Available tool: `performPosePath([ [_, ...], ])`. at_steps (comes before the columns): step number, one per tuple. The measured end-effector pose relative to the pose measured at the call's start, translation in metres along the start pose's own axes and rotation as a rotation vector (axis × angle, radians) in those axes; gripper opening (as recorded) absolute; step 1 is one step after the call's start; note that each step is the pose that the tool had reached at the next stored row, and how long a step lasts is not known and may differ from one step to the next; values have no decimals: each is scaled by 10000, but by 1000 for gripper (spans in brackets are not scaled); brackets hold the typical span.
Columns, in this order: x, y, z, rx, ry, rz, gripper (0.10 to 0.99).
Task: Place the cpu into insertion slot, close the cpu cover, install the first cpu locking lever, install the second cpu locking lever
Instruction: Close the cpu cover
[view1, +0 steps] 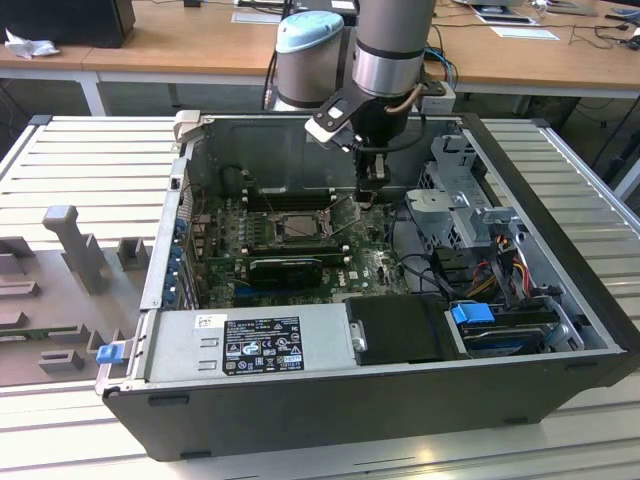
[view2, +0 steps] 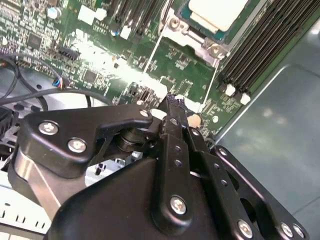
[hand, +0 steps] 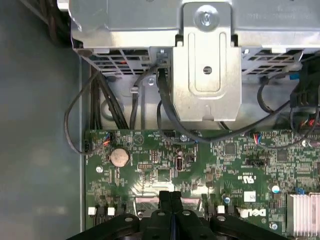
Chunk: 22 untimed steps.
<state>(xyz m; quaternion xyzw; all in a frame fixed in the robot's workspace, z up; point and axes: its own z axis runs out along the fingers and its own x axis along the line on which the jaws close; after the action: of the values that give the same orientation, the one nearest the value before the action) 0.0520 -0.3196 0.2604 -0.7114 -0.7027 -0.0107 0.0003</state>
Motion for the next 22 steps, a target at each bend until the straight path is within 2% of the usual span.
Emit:
performPosePath([
  [3,2,78,22,3,2,-204,106],
  [10,6,140,77,19,5,-370,106],
  [13,11,158,126,98,6,-370,106],
  [16,12,159,143,210,4,-365,106],
  [18,12,153,145,210,9,-366,106],
  [22,11,40,143,210,13,-368,106],
])
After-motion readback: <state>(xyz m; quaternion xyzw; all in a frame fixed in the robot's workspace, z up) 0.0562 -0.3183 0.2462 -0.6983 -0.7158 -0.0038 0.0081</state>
